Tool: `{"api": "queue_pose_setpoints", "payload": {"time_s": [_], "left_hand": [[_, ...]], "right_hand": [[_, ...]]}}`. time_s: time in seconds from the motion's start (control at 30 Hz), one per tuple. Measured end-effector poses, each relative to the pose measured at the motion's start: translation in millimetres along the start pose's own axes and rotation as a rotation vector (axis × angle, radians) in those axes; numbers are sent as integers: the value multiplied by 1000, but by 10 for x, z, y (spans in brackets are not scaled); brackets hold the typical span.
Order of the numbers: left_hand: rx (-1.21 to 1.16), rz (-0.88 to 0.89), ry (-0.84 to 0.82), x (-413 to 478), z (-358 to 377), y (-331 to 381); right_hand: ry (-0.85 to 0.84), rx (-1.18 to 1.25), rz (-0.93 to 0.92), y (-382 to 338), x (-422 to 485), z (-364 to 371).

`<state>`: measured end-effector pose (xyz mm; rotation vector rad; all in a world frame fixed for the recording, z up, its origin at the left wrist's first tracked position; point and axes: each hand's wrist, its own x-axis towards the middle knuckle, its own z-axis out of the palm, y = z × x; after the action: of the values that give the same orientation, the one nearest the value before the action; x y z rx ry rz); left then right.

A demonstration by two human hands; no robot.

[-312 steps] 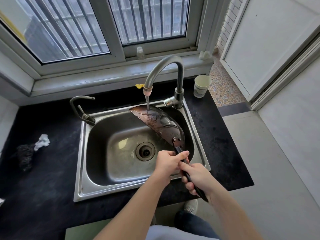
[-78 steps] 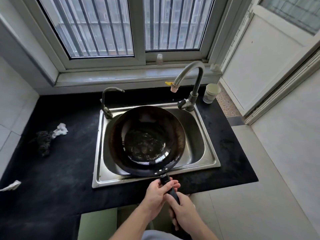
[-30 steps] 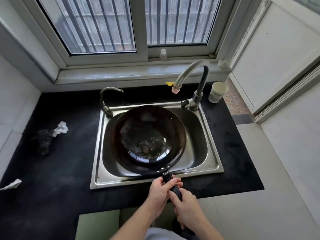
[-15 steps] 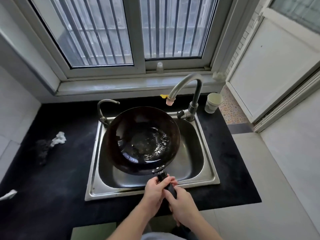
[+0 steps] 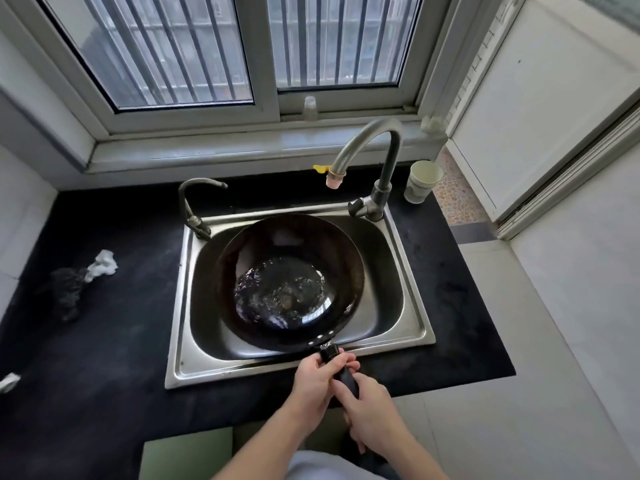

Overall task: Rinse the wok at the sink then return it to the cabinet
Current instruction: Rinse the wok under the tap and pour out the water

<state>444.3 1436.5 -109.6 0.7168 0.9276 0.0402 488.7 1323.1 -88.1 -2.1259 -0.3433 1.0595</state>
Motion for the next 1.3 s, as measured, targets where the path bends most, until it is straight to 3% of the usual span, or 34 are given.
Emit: {"api": "queue_pose_setpoints", "payload": {"time_s": [0.3,0.77,0.97,1.1,1.3], "left_hand": [[-55,50,-9,89,127,216],[11,-12,-1,-5,9,7],[-2,21,13,22,148,63],[-53,70,97,42,175,135],[1,90,166,-4,-1,79]], "right_hand": [[12,-38,-71,-135,207,-106],[-15,-57,-6,-2,1,-47],[110,-187,-21,-58,10,-68],[201,-490,-14,-265,-17,35],[147,-349,19,-239,-34,133]]}}
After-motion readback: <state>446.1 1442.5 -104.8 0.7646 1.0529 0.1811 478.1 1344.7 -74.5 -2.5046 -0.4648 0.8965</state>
